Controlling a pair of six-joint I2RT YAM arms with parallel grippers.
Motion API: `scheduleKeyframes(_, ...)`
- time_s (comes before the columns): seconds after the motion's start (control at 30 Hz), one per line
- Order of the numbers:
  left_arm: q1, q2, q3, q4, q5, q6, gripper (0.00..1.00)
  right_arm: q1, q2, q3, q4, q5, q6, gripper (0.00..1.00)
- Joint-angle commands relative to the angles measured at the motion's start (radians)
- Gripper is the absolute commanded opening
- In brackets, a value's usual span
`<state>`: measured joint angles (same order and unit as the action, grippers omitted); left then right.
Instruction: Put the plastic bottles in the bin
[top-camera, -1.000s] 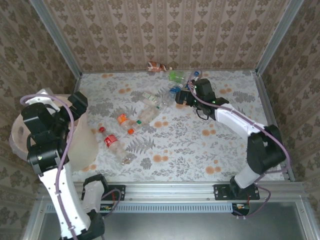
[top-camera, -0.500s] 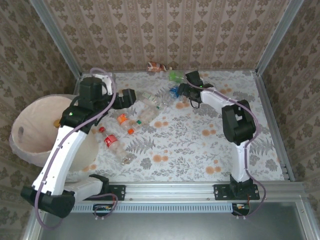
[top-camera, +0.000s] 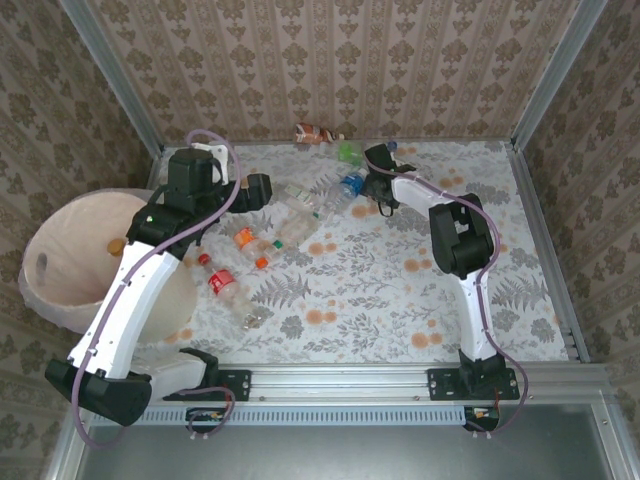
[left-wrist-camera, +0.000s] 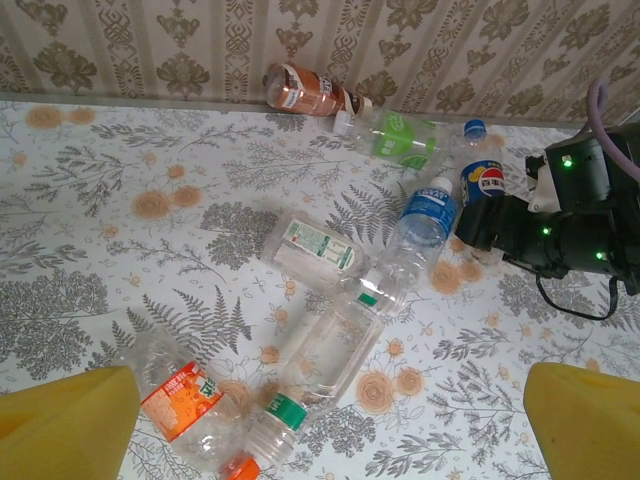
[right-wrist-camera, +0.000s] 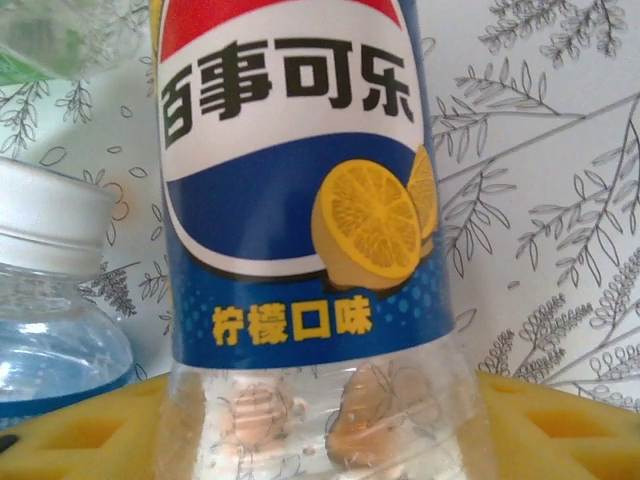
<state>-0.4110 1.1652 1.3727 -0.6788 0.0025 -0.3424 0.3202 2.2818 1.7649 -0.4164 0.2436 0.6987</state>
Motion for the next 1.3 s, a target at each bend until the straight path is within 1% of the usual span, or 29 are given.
scheduleKeyframes(0.0, -0.002, 0.005, 0.021, 0.009, -0.009, 0.027, 1.0, -0.006, -0.064, -0.077, 0.034, 0.031, -0.037, 0.57)
scheduleKeyframes(0.07, -0.003, 0.013, 0.02, 0.013, 0.007, 0.025, 1.0, -0.006, -0.12, -0.145, 0.072, 0.027, -0.069, 0.56)
scheduleKeyframes(0.17, -0.003, 0.028, 0.007, 0.044, 0.079, 0.015, 1.0, -0.006, -0.259, -0.312, 0.171, 0.009, -0.098, 0.55)
scheduleKeyframes(0.27, -0.004, 0.047, -0.011, 0.093, 0.156, -0.005, 1.0, -0.007, -0.415, -0.512, 0.302, -0.052, -0.139, 0.53)
scheduleKeyframes(0.4, -0.013, 0.082, -0.009, 0.116, 0.211, -0.02, 1.0, -0.006, -0.634, -0.752, 0.426, -0.133, -0.167, 0.47)
scheduleKeyframes(0.57, -0.03, 0.108, -0.045, 0.206, 0.31, -0.058, 1.0, -0.004, -0.857, -0.988, 0.583, -0.275, -0.167, 0.45)
scheduleKeyframes(0.6, -0.033, 0.114, -0.056, 0.231, 0.321, -0.071, 1.0, -0.004, -0.884, -1.03, 0.623, -0.311, -0.163, 0.45)
scheduleKeyframes(0.63, -0.038, 0.118, -0.07, 0.262, 0.327, -0.091, 1.0, -0.006, -0.944, -1.067, 0.662, -0.351, -0.163, 0.45)
scheduleKeyframes(0.7, -0.038, 0.128, -0.109, 0.339, 0.352, -0.129, 1.0, -0.003, -0.998, -1.129, 0.745, -0.44, -0.163, 0.44)
scheduleKeyframes(0.77, -0.038, 0.144, -0.147, 0.445, 0.41, -0.169, 1.0, 0.001, -1.033, -1.177, 0.831, -0.517, -0.157, 0.43)
scheduleKeyframes(0.83, -0.076, 0.181, -0.159, 0.543, 0.482, -0.209, 1.0, 0.013, -1.053, -1.199, 0.887, -0.584, -0.154, 0.43)
scheduleKeyframes(0.9, -0.1, 0.226, -0.144, 0.599, 0.539, -0.221, 1.0, 0.032, -1.058, -1.2, 0.921, -0.628, -0.154, 0.43)
scheduleKeyframes(1.0, -0.159, 0.293, -0.095, 0.625, 0.559, -0.204, 1.0, 0.08, -1.039, -1.208, 1.003, -0.654, -0.154, 0.45)
scheduleKeyframes(1.1, -0.216, 0.351, -0.043, 0.623, 0.527, -0.186, 1.0, 0.115, -1.007, -1.215, 1.092, -0.669, -0.148, 0.45)
scheduleKeyframes(1.2, -0.246, 0.392, -0.016, 0.603, 0.409, -0.22, 1.0, 0.142, -0.986, -1.204, 1.125, -0.68, -0.149, 0.46)
scheduleKeyframes(1.27, -0.249, 0.413, -0.018, 0.618, 0.354, -0.255, 1.0, 0.158, -0.983, -1.198, 1.136, -0.693, -0.157, 0.46)
